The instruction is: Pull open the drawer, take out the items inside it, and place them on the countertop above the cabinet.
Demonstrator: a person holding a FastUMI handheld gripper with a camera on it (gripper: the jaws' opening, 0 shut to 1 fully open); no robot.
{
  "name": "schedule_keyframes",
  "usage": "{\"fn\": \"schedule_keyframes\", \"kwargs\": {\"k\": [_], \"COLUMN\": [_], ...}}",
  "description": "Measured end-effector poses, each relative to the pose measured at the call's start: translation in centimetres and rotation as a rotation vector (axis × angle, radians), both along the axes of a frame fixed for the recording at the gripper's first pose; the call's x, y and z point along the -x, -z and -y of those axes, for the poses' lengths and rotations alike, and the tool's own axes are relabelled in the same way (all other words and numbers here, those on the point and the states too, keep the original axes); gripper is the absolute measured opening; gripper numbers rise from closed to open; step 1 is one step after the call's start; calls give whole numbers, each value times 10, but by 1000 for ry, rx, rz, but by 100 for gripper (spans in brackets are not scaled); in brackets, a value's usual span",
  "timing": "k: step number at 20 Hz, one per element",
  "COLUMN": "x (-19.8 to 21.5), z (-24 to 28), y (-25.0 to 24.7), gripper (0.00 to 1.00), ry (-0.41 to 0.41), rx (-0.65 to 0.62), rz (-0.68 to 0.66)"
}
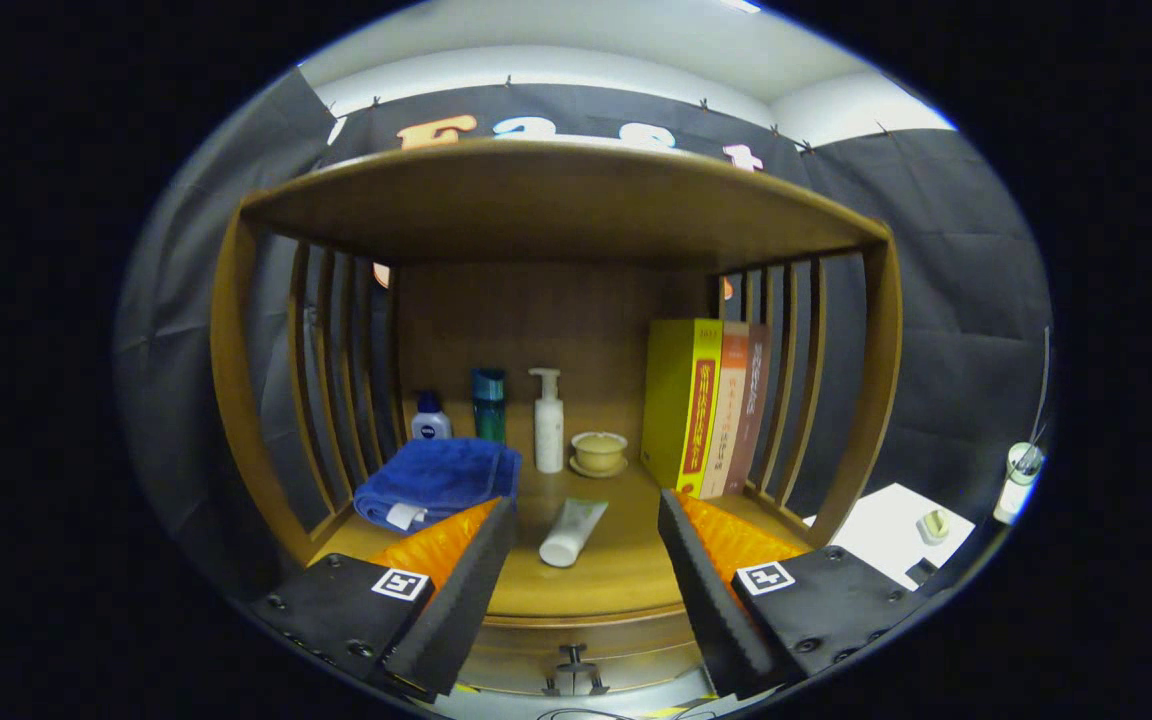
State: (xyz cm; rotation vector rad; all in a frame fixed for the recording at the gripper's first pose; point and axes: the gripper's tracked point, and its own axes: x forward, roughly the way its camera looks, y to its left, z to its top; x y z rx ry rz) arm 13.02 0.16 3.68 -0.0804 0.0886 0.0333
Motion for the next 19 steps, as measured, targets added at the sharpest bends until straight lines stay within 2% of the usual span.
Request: {"fn": "schedule_keyframes", "kwargs": {"k": [3, 6, 10, 19], "x": [6, 29, 29, 37], "z": [-9, -14, -15, -15], "y": [-23, -44, -57, -71], "gripper": [96, 96, 96, 96], "ry": [-27, -34, -34, -41], "rx": [-19, -29, -20, -93], "rz": [20, 44, 63, 76]}}
